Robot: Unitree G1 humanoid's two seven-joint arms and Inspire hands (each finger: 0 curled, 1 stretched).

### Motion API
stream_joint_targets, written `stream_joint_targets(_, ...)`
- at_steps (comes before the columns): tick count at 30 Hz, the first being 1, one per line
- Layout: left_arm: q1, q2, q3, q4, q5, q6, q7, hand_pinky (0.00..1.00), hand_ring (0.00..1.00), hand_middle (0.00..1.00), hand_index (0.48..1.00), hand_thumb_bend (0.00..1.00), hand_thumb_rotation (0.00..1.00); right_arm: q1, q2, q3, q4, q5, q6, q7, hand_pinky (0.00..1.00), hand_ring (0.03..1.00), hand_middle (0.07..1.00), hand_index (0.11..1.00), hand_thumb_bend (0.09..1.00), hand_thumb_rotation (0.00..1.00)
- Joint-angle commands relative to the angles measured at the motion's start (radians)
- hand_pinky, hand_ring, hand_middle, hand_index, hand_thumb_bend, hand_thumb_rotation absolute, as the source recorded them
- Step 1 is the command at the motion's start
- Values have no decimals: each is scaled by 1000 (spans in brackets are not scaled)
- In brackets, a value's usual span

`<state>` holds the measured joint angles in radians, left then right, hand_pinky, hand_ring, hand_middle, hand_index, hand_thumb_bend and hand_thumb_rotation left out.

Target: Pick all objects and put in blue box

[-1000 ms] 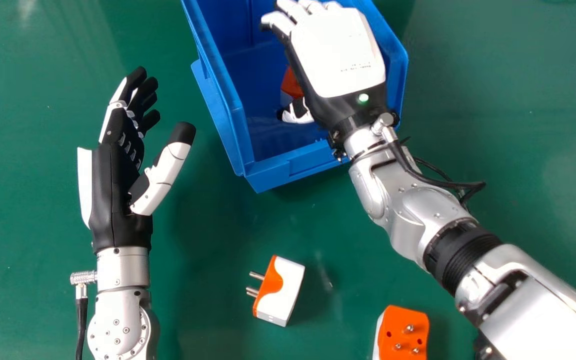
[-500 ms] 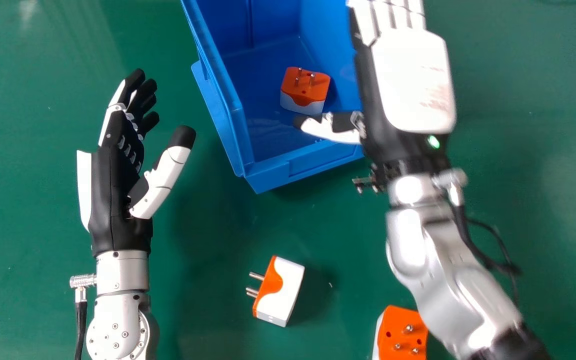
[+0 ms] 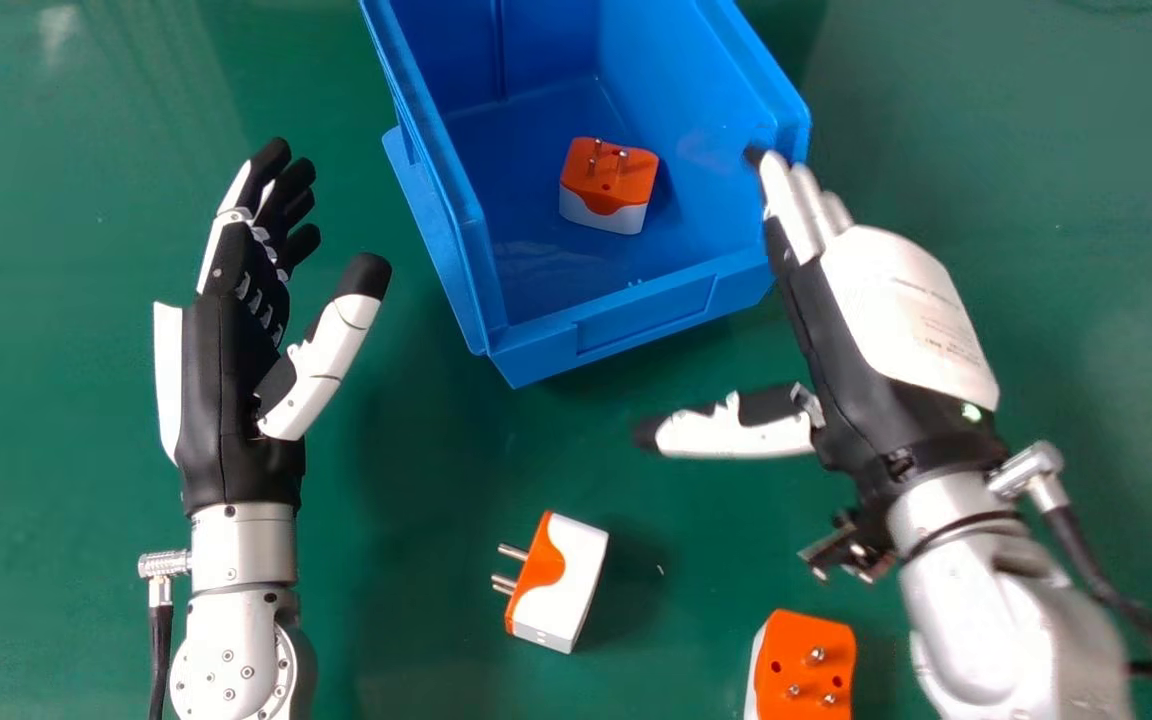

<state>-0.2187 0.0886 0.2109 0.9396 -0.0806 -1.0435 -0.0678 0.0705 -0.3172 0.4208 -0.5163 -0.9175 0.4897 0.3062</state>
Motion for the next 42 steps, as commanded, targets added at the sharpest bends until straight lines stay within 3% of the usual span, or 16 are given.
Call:
stream_joint_targets(1, 2, -1, -7, -20, 3, -15, -3, 893, 888, 874, 876, 786, 512, -25, -29, 16, -57, -45, 29, 135, 851, 924, 949, 940, 802, 397)
stream_joint_targets(6, 10, 2, -7, -25, 14, -23, 6, 900, 890, 875, 879, 788, 517, -35, -33, 29, -90, -77, 45, 282, 768, 880, 913, 906, 835, 386)
stream_joint_targets(9, 12, 1, -7, -24, 5, -26, -3, 898, 889, 875, 879, 784, 518, -52, -32, 46, -90, -106, 40, 348, 721, 859, 900, 898, 838, 368)
stream_joint_targets(12, 18, 0, -7, -29, 8, -21, 2, 893, 887, 874, 877, 776, 511, -60, -17, 59, -88, -125, 38, 383, 663, 829, 880, 891, 841, 360)
stream_joint_targets(14, 21, -2, -6, -32, 1, -18, -3, 891, 886, 874, 877, 775, 511, -66, -11, 67, -81, -134, 27, 396, 651, 822, 874, 888, 842, 355)
stream_joint_targets(17, 24, -2, -7, -32, 2, -19, -3, 894, 887, 873, 876, 786, 513, -80, 1, 86, -74, -144, 18, 426, 622, 792, 846, 878, 841, 357)
stream_joint_targets(21, 26, -3, -6, -32, 1, -20, -4, 895, 888, 872, 877, 788, 513, -87, 30, 99, -66, -141, 21, 446, 623, 781, 839, 874, 833, 361)
stream_joint_targets(25, 30, -1, -6, -35, 12, -16, 8, 896, 888, 870, 876, 790, 513, -98, 60, 132, -31, -154, -5, 430, 644, 796, 845, 872, 822, 347)
stream_joint_targets(27, 32, -2, -6, -38, 5, -15, 4, 896, 887, 869, 876, 793, 517, -104, 69, 149, -9, -152, -31, 413, 647, 805, 850, 871, 820, 337)
stream_joint_targets(31, 37, -3, -7, -43, 5, -14, 4, 898, 887, 870, 876, 799, 519, -124, 82, 186, 43, -165, -66, 410, 649, 819, 863, 872, 818, 317)
stream_joint_targets(35, 39, -8, -7, -45, -9, -17, -9, 902, 888, 871, 878, 802, 517, -133, 93, 216, 78, -189, -90, 403, 641, 832, 875, 875, 828, 316)
stream_joint_targets(40, 44, -3, -8, -45, 6, -12, -1, 904, 888, 869, 880, 800, 518, -128, 112, 233, 103, -202, -101, 383, 624, 841, 881, 872, 819, 340)
stream_joint_targets(42, 45, -4, -8, -47, 2, -12, -3, 904, 889, 869, 880, 801, 521, -129, 115, 234, 112, -198, -104, 385, 618, 841, 880, 867, 816, 351)
